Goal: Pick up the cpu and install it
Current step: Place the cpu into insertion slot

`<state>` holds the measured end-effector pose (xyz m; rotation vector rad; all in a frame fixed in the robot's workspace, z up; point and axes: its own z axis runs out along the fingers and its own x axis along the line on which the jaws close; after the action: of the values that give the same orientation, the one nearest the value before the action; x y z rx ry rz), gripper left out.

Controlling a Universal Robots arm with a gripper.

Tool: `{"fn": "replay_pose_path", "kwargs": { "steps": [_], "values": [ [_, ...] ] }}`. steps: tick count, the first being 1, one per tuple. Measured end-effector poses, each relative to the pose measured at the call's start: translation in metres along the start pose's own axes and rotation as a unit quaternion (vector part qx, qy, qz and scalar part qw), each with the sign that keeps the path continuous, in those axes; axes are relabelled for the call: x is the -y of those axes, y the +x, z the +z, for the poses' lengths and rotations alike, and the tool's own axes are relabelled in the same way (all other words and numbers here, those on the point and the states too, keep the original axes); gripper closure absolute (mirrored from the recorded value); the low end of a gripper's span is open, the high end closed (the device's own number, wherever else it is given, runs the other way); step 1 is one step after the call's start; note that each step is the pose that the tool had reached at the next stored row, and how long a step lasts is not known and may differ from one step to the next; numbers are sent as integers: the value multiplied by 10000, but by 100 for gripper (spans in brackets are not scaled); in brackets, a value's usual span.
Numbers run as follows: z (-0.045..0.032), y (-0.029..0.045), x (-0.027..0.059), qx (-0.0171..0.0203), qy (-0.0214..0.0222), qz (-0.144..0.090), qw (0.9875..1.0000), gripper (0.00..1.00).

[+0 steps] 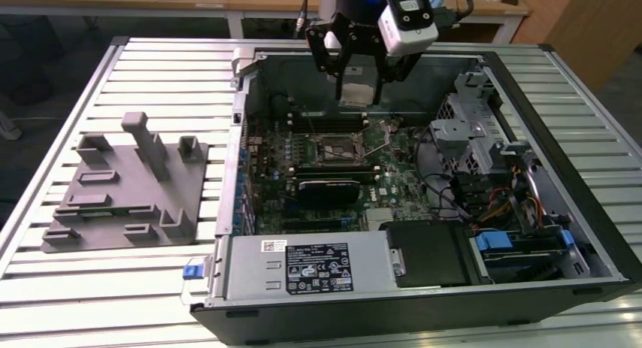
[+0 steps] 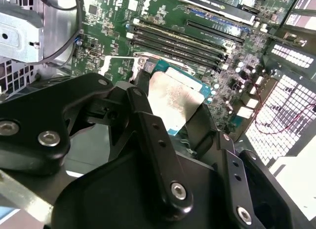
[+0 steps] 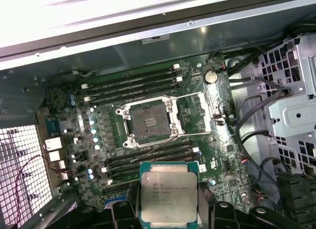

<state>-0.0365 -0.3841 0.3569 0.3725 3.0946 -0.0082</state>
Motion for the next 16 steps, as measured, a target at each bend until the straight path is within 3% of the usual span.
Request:
{"fn": "replay_pose_path", "kwargs": {
  "steps": [16],
  "values": [
    [1,1,0,0,5,212,9998,46]
  ]
}}
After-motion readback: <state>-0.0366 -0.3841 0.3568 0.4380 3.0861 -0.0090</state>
